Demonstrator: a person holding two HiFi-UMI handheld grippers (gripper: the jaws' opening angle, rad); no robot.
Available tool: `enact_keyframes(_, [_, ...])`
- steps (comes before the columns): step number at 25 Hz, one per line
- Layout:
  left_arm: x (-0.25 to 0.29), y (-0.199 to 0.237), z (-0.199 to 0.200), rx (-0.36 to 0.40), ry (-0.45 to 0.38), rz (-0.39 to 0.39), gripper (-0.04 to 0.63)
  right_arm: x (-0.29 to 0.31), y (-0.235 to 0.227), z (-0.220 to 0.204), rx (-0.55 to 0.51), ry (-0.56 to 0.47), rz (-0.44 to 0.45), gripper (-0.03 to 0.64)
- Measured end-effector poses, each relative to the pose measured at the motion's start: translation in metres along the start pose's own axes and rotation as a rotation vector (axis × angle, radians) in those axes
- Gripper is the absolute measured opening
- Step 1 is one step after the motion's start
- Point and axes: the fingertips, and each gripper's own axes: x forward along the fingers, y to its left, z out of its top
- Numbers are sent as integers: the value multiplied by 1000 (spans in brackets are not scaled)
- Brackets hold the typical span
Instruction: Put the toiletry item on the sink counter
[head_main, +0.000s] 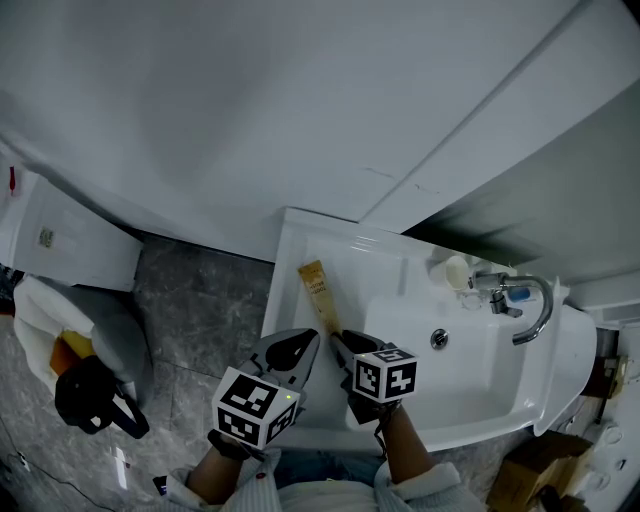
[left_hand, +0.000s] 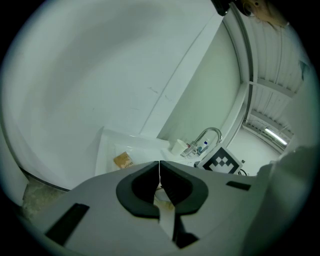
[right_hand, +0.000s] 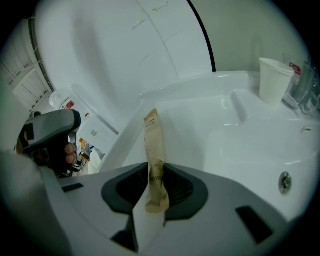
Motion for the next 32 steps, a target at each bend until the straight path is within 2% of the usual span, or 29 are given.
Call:
enact_keyframes(12, [0,5,0,-14,-8,14,18,-1,-4,-4,14,-4,-1,166])
enact_keyframes(18, [0,-1,-1,-1,-6,17,18,-7,-2,-3,27,-25,21,172])
enact_keyframes(23, [-3,-13,1,36,-7,14,18,-16,0,1,48,-60,46,172])
enact_keyframes(32, [-20,-41,10,129,-36,35,18,-56,17,16,0,-160,83,172])
